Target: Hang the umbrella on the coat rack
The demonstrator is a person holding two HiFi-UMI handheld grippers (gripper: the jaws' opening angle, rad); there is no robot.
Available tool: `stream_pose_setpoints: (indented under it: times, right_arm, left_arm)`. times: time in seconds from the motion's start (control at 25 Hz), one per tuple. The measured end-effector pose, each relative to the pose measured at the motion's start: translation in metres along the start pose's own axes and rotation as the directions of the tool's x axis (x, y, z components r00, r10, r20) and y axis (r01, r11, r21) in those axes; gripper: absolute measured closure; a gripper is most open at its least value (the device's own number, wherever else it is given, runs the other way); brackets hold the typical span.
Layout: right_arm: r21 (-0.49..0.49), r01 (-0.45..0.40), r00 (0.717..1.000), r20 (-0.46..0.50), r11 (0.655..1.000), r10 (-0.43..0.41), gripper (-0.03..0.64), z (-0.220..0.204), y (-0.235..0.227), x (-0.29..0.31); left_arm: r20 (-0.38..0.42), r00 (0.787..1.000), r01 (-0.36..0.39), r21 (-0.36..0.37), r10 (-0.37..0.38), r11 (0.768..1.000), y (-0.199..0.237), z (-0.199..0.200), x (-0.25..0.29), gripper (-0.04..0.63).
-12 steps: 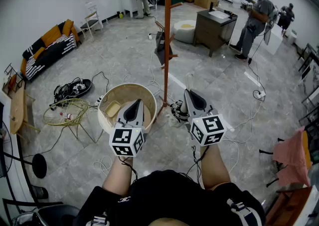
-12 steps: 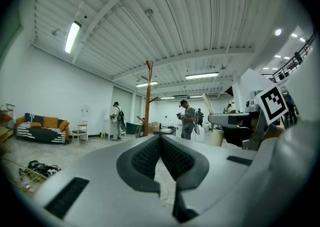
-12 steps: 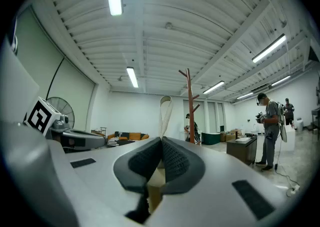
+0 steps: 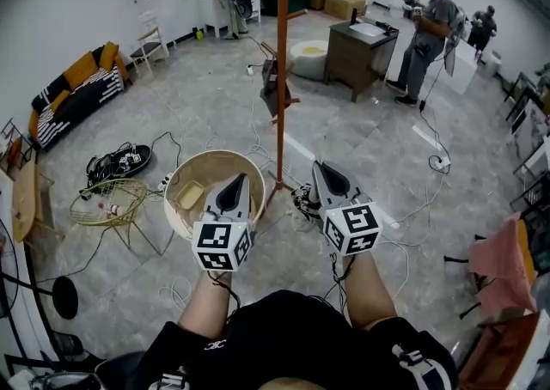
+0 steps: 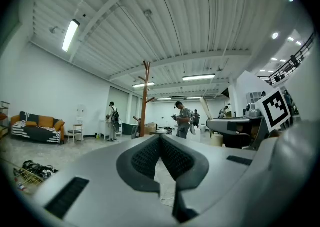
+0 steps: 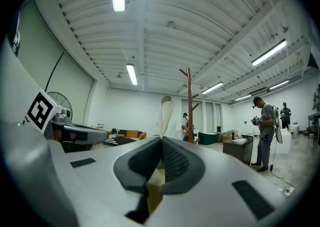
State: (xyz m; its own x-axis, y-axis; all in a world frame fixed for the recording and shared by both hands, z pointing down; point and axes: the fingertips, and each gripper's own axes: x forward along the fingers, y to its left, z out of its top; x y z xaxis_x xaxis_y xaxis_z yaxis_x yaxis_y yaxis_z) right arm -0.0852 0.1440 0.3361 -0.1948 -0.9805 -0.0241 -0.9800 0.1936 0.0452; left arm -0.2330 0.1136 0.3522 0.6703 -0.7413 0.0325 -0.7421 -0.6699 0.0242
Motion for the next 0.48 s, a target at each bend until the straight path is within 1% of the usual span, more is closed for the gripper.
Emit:
stream_pose_setpoints:
  times: [0.24, 0.36, 0.48]
  right_arm:
    - [-0.017, 0.046, 0.999, 0.019, 0.999, -0.046, 0.601, -0.001, 0.003, 0.001]
    - [-0.009, 0.066, 0.997, 0.030, 0.998, -0.065, 0.601, -0.002, 0.003, 0.009]
    - [-0.007, 0.078, 0.997, 0.020, 0.997, -0.078, 0.601, -0.007, 0.000, 0.024]
  left_arm:
    - [0.004, 0.999, 0.049, 0.012, -0.049, 0.999, 0.009, -0.010, -0.004, 0.578]
    - [-0.006, 0.998, 0.057, 0.010, -0.057, 0.998, 0.020, -0.019, -0.004, 0.578]
    - [-0.016, 0.998, 0.061, 0.011, -0.060, 0.998, 0.032, -0.024, 0.004, 0.578]
